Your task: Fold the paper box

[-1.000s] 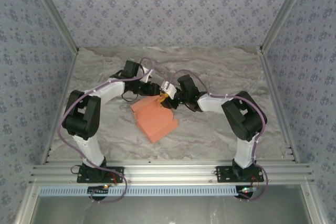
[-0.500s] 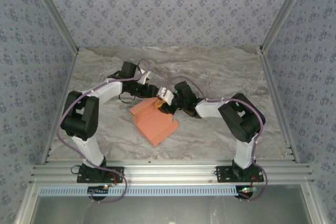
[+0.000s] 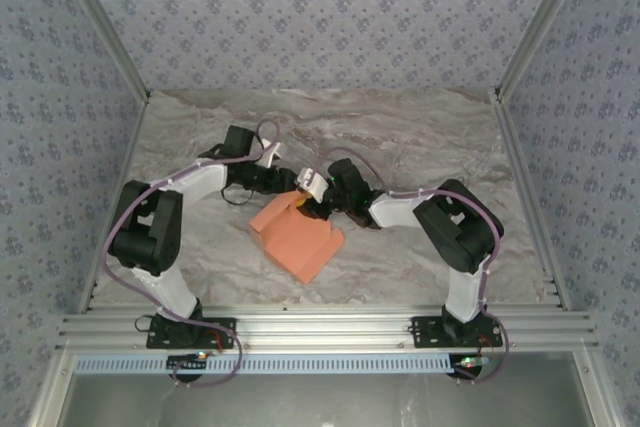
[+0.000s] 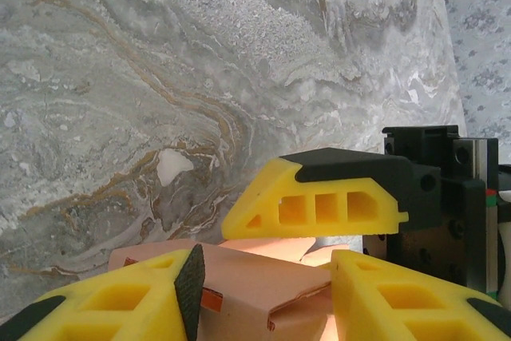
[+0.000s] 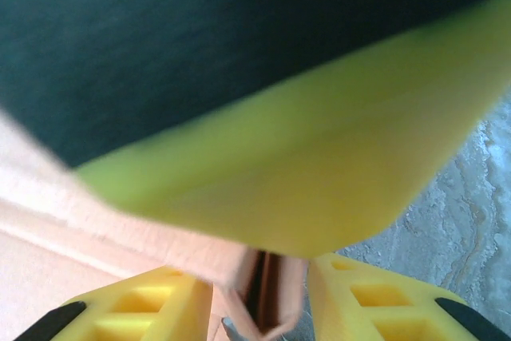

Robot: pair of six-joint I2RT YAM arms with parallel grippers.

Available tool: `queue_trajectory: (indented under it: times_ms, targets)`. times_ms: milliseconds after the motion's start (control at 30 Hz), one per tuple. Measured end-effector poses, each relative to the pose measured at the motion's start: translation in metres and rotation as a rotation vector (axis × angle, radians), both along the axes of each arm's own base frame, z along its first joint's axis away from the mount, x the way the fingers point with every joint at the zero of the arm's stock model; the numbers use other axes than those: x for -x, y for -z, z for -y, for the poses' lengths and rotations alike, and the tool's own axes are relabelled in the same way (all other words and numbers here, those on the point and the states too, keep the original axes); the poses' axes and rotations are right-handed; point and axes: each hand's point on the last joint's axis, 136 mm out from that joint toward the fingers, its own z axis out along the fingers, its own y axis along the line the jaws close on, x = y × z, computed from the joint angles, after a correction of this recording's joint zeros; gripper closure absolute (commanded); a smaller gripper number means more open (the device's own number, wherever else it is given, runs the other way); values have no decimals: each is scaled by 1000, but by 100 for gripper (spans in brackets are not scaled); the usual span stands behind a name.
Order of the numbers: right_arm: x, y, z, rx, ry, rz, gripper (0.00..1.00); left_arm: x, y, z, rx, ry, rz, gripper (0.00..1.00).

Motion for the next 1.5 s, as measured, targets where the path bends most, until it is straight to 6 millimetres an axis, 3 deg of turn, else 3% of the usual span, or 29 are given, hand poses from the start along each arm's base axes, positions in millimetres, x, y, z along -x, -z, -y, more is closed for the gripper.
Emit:
queue_trajectory:
  times_ms: [367,567,767,1233,1367,1500]
  targets:
    - [-5,-5,-10,-42,91,40,78,-3,-2,3,51,-40,3,59]
    - [-9,7,-13,-37,160,85,78,-3,0,4,70,-63,-11,58]
    - [-8,11,-8,-38,230,130,86,3,2,4,101,-79,-27,57]
    - [-9,1,-12,-37,333,240,89,6,-4,-8,95,-106,-40,52]
    - [-9,1,-11,-28,356,255,80,7,-3,-7,104,-109,-36,53]
    - [-3,11,-12,-13,325,245,80,9,7,-9,98,-132,-44,54]
